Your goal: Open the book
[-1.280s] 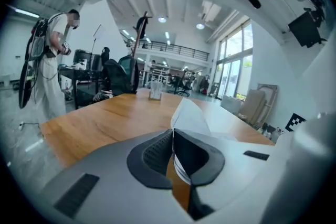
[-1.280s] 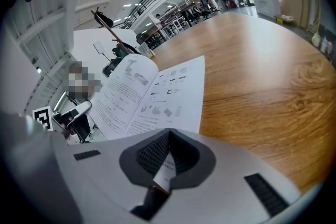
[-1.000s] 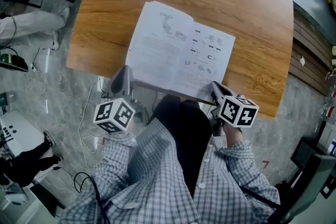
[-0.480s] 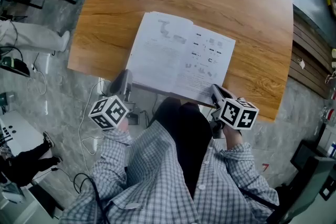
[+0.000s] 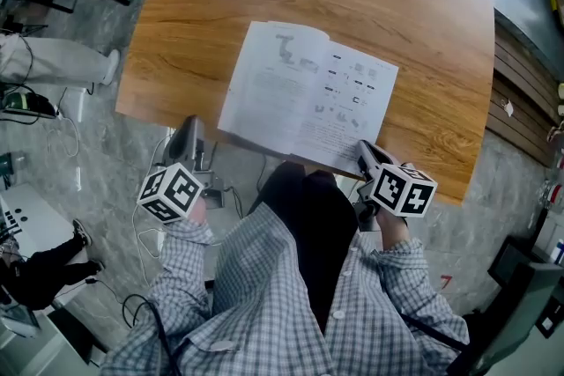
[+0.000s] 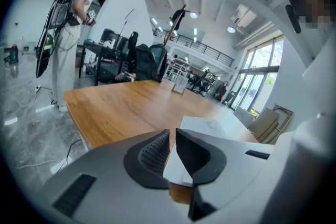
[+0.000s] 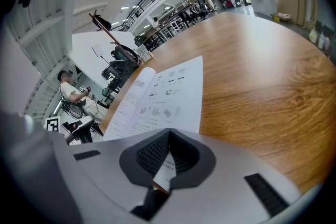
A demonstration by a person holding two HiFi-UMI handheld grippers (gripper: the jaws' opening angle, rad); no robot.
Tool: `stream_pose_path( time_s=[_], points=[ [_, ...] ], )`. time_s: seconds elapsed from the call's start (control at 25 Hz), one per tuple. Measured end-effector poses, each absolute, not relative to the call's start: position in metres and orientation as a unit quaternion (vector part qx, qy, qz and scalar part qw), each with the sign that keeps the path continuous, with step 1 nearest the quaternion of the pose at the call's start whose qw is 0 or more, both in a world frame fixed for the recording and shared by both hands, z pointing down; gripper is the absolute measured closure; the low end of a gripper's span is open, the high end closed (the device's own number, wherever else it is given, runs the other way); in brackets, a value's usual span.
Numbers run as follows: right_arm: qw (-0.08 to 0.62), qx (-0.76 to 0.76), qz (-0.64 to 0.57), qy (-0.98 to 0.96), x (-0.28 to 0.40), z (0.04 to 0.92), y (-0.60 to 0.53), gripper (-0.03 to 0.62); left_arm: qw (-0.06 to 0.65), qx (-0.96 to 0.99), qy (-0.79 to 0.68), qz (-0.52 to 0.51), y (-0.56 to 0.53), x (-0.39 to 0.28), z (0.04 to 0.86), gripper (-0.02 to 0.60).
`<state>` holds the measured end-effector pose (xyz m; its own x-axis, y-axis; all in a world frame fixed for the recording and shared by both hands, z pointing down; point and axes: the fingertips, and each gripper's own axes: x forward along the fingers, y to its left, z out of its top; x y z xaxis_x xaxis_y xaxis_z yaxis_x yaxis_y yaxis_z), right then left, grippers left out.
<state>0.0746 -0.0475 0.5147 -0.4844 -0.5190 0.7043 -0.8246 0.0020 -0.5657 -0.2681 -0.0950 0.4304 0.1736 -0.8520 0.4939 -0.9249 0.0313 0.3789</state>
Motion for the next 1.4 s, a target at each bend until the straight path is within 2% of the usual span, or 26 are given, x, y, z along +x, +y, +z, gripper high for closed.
stream_pose_path(
  time_s=[0.28,0.48,0.68,0.96,1.28,1.4],
  points=[
    [0.148,0.489,0.507,-0.695,0.074,0.513,-0.047,0.574,0.224,0.790,-0.569,0.047,-0.125,-0.189,0.370,0.557],
    [0.154,0.494,0.494,-0.698,0.075,0.513,-0.048,0.574,0.215,0.856,-0.466,0.058,-0.115,-0.098,0.374,0.571],
    [0.165,0.498,0.475,-0.706,0.073,0.512,-0.047,0.574,0.244,0.888,-0.385,0.063,-0.091,-0.031,0.396,0.571],
    [0.201,0.502,0.417,-0.731,0.071,0.509,-0.047,0.574,0.238,0.891,-0.371,0.112,-0.090,-0.018,0.432,0.572],
    [0.168,0.515,0.322,-0.776,0.063,0.465,-0.059,0.574,0.228,0.903,-0.348,0.109,-0.088,-0.006,0.422,0.572],
    [0.173,0.514,0.299,-0.785,0.061,0.449,-0.066,0.573,0.251,0.903,-0.335,0.096,-0.086,0.000,0.411,0.572]
  ],
)
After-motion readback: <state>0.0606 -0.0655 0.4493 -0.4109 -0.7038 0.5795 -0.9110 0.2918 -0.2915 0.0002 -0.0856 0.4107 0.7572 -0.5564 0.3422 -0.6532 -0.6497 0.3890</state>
